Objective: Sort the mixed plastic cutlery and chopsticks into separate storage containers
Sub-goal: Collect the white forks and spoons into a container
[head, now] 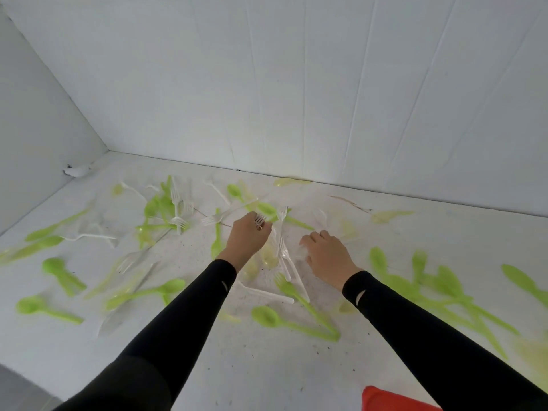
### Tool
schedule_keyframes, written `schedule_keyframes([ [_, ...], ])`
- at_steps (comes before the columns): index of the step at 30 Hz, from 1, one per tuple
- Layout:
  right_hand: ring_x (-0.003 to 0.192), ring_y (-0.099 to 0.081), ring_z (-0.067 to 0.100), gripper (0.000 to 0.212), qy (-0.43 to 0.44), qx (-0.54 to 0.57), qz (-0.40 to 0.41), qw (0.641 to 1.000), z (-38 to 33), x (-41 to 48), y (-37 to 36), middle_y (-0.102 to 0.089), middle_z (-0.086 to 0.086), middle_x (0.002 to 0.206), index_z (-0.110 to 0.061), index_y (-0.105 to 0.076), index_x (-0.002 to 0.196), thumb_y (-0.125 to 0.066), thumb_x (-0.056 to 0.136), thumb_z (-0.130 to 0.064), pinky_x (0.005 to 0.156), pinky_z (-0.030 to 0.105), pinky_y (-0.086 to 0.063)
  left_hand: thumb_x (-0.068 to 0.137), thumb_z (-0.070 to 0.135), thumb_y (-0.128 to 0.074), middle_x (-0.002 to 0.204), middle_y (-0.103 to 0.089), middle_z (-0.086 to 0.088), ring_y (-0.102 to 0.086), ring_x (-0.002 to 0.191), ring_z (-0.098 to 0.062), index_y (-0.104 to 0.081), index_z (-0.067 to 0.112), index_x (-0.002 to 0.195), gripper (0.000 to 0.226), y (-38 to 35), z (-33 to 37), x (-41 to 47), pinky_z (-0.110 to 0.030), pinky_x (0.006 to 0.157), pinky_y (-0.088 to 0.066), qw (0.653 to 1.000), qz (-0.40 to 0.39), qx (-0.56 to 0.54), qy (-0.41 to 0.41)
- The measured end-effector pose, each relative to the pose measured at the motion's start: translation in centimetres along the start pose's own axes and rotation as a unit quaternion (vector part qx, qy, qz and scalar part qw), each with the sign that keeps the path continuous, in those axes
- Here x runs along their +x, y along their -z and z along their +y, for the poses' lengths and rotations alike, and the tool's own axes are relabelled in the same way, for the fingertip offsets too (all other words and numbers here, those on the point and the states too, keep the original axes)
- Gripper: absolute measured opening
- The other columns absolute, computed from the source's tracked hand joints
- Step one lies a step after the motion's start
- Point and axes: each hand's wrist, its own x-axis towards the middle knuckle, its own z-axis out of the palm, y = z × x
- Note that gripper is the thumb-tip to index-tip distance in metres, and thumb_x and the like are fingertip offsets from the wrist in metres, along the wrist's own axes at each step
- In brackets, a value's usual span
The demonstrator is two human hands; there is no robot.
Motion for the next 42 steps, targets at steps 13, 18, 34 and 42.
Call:
schedule_keyframes([
  [13,0.067,-0.050,0.023,0.019,-0.268,0.129,0.009,0.955,2.0,0.4,1.4,-0.051,0.000,0.076,-0.009,-0.041,0.112,-0.043,0.097,-0.021,0.055,0.032,-0.034,0.088,0.031,-0.065,0.092,-0.052,-0.007,-0.056,0.083,-0.028,-0.043,0.005,0.097,0.035,-4.0,2.7,7.8,-0.030,0.062,-0.039,0.987,-0.128,0.081,-0.050],
  [18,0.091,-0.060,0.030,0.022,-0.294,0.118,-0.007,0.948,1.8,1.4,0.0,-0.050,0.011,0.117,-0.004,-0.050,0.114,-0.045,0.102,-0.022,0.070,0.030,-0.041,0.094,0.018,-0.050,0.070,-0.043,0.001,-0.042,0.062,-0.017,-0.042,0.003,0.084,0.019,-2.6,3.8,8.1,-0.025,0.049,-0.027,0.993,-0.097,0.004,-0.060],
  [34,0.101,-0.061,0.024,0.037,-0.314,0.223,-0.062,0.921,-5.8,0.6,1.5,-0.062,0.002,0.110,-0.014,-0.054,0.116,-0.055,0.092,-0.043,0.079,0.031,-0.047,0.092,0.052,-0.059,0.099,-0.062,-0.012,-0.063,0.096,-0.030,-0.052,-0.001,0.111,0.056,-0.3,-0.9,2.5,-0.031,0.066,-0.042,0.983,-0.104,0.148,-0.034],
  [42,0.094,-0.061,0.021,0.041,-0.313,0.201,-0.034,0.928,-5.5,-1.1,1.0,-0.063,-0.003,0.105,-0.020,-0.054,0.108,-0.056,0.090,-0.056,0.068,0.029,-0.040,0.096,0.015,-0.050,0.105,-0.054,-0.008,-0.055,0.082,-0.023,-0.041,-0.004,0.119,0.031,1.5,-0.7,2.3,-0.026,0.057,-0.041,0.992,-0.104,-0.067,-0.010],
])
